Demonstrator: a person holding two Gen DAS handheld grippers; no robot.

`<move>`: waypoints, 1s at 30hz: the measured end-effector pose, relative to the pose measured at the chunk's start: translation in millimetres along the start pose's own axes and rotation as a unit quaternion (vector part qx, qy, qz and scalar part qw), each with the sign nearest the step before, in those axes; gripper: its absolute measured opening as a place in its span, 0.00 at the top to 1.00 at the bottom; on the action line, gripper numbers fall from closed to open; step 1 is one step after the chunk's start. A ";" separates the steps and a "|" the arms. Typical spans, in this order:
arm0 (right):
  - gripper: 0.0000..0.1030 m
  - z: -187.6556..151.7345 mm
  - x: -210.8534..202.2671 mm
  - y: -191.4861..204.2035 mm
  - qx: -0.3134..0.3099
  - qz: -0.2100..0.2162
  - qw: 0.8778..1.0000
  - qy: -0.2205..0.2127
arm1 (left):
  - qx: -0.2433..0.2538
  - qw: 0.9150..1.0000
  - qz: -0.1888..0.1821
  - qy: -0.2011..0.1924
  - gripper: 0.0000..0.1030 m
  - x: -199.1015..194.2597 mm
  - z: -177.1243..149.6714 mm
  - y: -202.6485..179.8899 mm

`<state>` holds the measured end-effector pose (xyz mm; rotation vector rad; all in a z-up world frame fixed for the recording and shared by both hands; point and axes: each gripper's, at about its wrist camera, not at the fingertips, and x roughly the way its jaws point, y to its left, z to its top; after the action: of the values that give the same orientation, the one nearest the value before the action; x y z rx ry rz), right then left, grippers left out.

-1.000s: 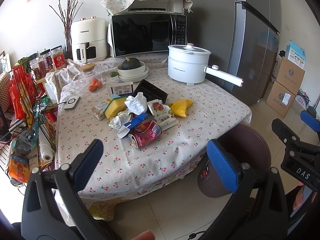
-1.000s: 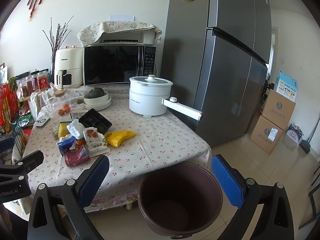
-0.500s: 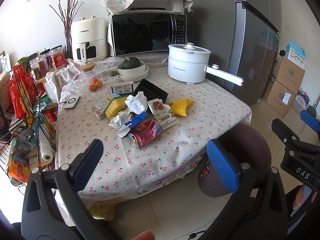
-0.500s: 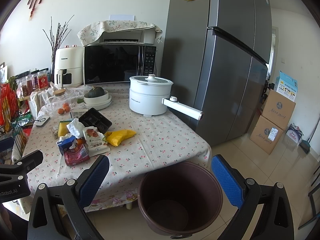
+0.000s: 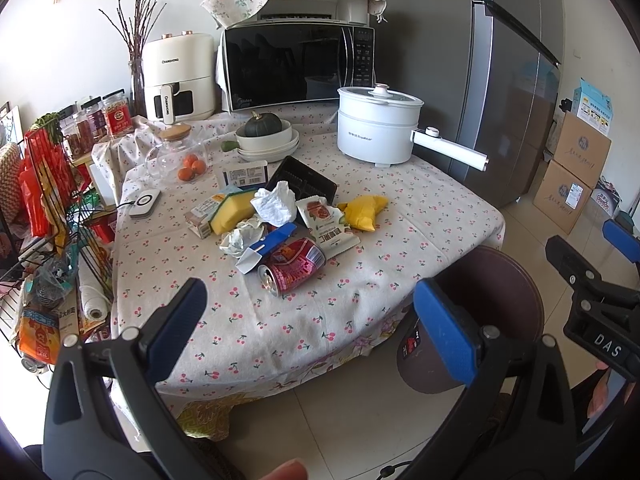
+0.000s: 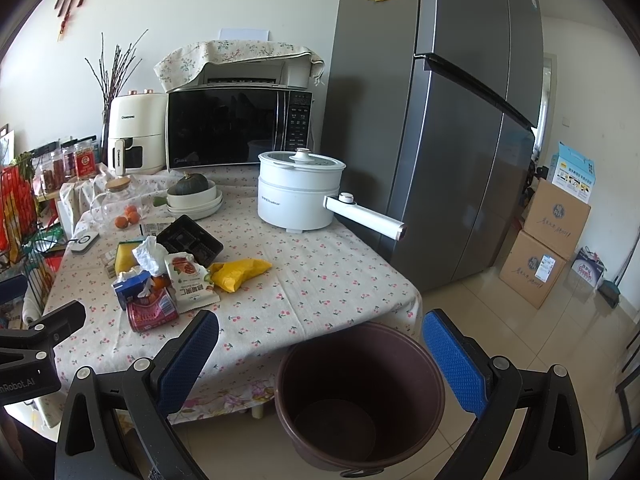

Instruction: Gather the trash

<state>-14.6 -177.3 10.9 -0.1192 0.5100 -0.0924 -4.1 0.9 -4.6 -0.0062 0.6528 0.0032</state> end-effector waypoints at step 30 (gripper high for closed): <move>0.00 9.8 -1.6 8.9 -0.015 0.014 1.000 -0.008 | -0.018 1.000 0.009 -0.001 0.00 3.8 10.4 12.9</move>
<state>-10.7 -167.3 19.0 -0.1423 0.4970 -0.0560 5.2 13.9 1.3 -0.0347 0.6510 0.0312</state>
